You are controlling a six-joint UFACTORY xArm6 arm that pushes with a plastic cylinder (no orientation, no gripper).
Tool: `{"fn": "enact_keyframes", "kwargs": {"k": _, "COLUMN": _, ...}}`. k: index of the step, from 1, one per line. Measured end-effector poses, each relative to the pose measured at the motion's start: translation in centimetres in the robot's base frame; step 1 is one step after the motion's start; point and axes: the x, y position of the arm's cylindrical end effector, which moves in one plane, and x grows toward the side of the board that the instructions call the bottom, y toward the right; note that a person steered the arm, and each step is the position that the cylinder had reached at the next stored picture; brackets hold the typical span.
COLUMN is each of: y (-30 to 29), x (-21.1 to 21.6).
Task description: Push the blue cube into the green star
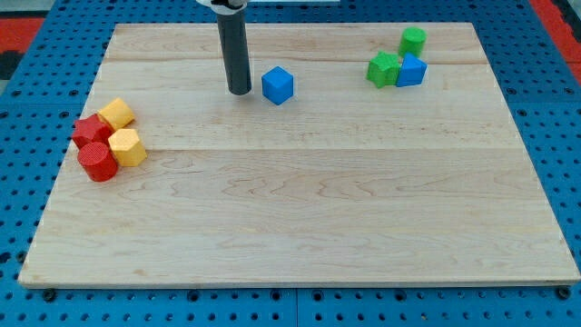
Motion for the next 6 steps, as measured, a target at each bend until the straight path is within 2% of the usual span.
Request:
{"fn": "enact_keyframes", "kwargs": {"k": 1, "y": 9.3, "x": -1.0}}
{"fn": "enact_keyframes", "kwargs": {"k": 2, "y": 11.6, "x": -0.4}}
{"fn": "enact_keyframes", "kwargs": {"k": 3, "y": 9.4, "x": 4.7}}
{"fn": "enact_keyframes", "kwargs": {"k": 4, "y": 9.2, "x": 7.4}}
{"fn": "enact_keyframes", "kwargs": {"k": 6, "y": 15.7, "x": -0.4}}
